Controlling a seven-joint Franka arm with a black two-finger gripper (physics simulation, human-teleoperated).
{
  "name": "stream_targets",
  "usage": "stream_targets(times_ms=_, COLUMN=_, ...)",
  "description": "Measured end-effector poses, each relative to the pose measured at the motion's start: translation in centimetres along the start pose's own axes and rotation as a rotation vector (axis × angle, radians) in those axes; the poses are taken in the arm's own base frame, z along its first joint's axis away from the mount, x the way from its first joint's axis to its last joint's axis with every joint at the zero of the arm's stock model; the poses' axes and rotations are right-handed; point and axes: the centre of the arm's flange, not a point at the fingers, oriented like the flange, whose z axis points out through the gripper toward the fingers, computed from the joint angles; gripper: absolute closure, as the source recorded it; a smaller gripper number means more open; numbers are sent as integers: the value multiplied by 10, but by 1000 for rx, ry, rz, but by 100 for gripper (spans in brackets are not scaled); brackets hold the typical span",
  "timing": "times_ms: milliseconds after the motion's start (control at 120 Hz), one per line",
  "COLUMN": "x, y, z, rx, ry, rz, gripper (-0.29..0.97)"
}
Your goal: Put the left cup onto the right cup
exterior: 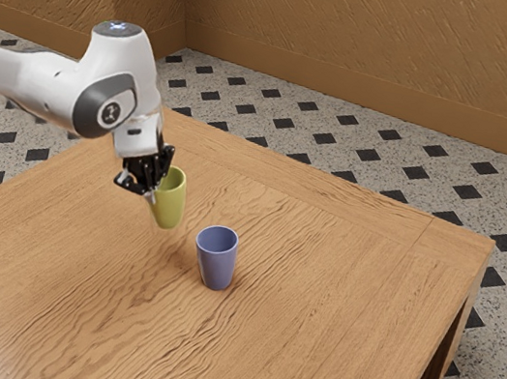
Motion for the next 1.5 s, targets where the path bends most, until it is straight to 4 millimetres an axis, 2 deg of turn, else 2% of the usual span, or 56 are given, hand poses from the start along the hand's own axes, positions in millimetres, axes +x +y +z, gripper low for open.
stream_targets(times_ms=317, x=3, y=3, z=-28, rx=23, ry=3, rz=9, gripper=79)
stream_targets(times_ms=625, x=7, y=7, z=-47, rx=33, ry=6, rz=18, gripper=79)
stream_targets(times_ms=842, x=16, y=8, z=-52, rx=28, ry=10, rz=35, gripper=79)
stream_targets(times_ms=1225, x=49, y=10, z=-57, rx=30, ry=20, rz=96, gripper=79)
stream_targets(times_ms=1500, x=54, y=11, z=-60, rx=34, ry=21, rz=105, gripper=79)
